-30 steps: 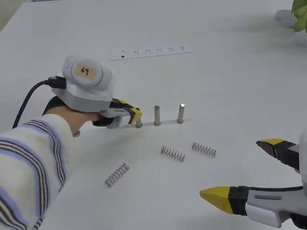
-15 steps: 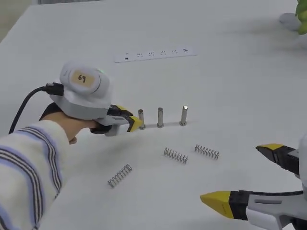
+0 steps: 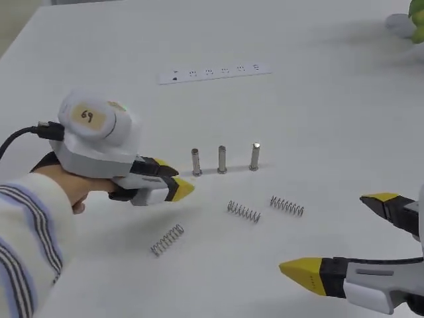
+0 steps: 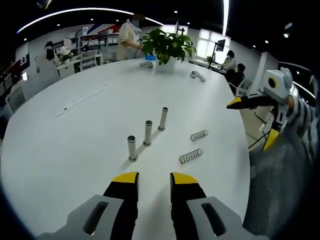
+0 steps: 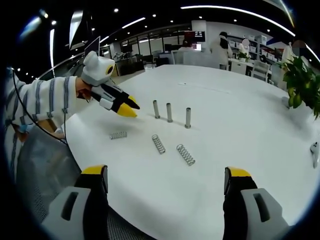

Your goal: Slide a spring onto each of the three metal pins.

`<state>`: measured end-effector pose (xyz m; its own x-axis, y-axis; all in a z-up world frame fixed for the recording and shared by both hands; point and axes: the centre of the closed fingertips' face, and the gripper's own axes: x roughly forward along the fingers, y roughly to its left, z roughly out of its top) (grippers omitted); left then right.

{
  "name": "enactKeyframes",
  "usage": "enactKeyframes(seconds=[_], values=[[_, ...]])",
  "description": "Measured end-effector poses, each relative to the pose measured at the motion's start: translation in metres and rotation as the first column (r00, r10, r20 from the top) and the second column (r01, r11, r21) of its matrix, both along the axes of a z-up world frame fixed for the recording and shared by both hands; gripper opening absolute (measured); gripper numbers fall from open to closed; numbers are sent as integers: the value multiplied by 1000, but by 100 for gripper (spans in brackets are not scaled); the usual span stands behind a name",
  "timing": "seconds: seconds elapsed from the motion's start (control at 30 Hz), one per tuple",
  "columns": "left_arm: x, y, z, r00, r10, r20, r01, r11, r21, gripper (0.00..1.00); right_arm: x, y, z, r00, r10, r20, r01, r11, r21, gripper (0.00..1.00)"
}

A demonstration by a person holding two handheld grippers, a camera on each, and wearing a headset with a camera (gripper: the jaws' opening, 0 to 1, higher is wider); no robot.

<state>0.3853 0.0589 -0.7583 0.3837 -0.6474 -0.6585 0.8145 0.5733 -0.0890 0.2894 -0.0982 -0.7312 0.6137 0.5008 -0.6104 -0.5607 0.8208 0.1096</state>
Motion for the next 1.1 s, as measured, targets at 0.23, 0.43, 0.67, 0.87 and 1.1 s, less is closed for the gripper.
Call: enactKeyframes(seconds=[0.23,0.43,0.67,0.87,1.1], values=[[-18,16,-13,999,1,-38,0,999,45,18,-1,1,-1,1000,1,-2,-1,1000,3,96],[-27,19,-15,999,0,-47,2,999,43,18,-2,3,-2,1000,5,-7,-5,1000,4,95],[-45,17,-20,994,5,-107,-4,1000,9,16,-3,5,-3,1000,13,-13,-13,1000,4,95],[-59,19,-25,992,4,-128,-3,1000,10,14,-4,4,-4,1000,18,-19,-18,1000,2,96],[-65,26,-31,992,28,-124,-24,999,35,13,-5,5,-6,999,28,-27,-28,1000,-4,97]])
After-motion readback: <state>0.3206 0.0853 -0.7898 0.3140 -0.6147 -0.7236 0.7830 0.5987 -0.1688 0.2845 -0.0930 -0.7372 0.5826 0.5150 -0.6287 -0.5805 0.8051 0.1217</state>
